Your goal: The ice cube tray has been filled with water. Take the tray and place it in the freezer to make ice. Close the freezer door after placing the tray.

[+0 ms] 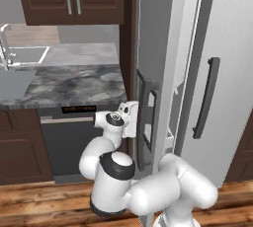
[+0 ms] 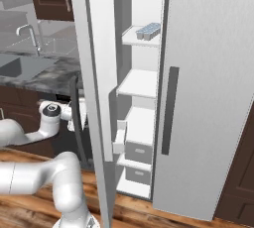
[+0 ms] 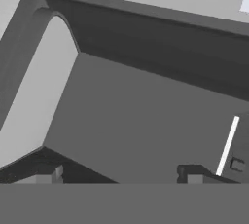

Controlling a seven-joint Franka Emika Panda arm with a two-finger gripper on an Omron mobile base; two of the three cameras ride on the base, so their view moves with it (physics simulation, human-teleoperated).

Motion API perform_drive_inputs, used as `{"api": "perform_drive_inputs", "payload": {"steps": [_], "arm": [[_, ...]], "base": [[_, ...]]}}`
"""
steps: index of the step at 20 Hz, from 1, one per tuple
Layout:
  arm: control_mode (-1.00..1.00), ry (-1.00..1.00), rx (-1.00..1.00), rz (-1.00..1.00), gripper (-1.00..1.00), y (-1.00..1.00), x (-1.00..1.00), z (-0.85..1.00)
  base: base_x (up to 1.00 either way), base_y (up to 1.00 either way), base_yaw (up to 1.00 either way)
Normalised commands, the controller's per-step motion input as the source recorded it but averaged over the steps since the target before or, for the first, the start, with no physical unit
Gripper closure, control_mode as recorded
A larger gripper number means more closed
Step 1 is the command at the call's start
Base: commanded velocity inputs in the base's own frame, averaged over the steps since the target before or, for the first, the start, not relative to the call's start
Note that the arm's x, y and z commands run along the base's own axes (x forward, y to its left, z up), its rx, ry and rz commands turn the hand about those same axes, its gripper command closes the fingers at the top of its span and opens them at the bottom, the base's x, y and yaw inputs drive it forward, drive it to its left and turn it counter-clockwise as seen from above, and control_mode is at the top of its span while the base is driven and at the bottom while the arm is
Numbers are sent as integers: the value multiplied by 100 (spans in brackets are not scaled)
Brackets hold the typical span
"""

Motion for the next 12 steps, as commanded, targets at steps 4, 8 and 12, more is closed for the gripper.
{"api": "perform_drive_inputs", "payload": {"steps": [4,8,12], "arm": [[-100,8,0,0,-100,-71,0,0],[-100,6,0,0,-100,-78,0,0],[-100,1,2,7,-100,-75,14,0]], "base": [[0,0,0],[0,0,0],[0,0,0]]}}
